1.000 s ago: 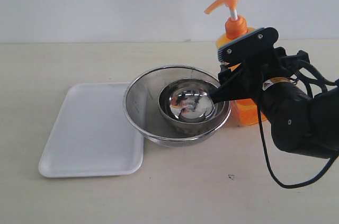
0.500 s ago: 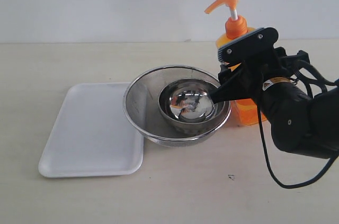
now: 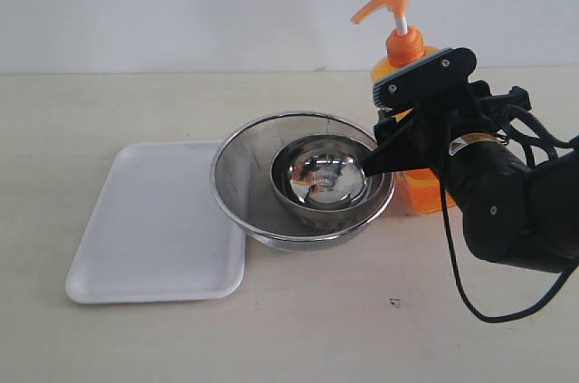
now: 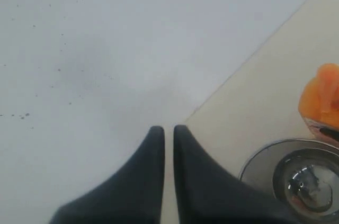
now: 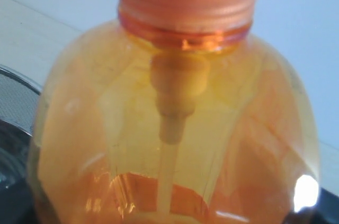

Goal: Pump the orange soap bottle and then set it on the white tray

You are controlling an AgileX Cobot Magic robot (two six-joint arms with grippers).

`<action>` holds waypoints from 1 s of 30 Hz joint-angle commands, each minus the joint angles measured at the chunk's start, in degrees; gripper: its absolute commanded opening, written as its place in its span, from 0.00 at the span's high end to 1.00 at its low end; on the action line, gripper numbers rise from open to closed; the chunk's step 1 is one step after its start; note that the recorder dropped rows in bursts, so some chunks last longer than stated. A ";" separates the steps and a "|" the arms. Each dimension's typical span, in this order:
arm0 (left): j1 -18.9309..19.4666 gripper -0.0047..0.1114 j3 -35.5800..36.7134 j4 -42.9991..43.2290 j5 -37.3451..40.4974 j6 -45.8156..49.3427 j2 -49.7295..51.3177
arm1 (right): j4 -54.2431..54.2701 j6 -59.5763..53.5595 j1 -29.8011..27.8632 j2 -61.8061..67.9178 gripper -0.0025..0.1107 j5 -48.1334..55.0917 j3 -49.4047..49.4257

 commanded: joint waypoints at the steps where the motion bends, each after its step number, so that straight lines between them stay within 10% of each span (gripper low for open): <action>1: 0.17 0.92 4.62 0.34 -5.43 -1.36 -4.03 | 0.39 -0.61 0.08 -0.03 0.98 -0.84 0.24; 30: 0.17 0.92 18.85 15.74 -6.49 -17.40 -24.28 | 0.02 0.04 0.08 -0.03 0.98 -1.88 0.24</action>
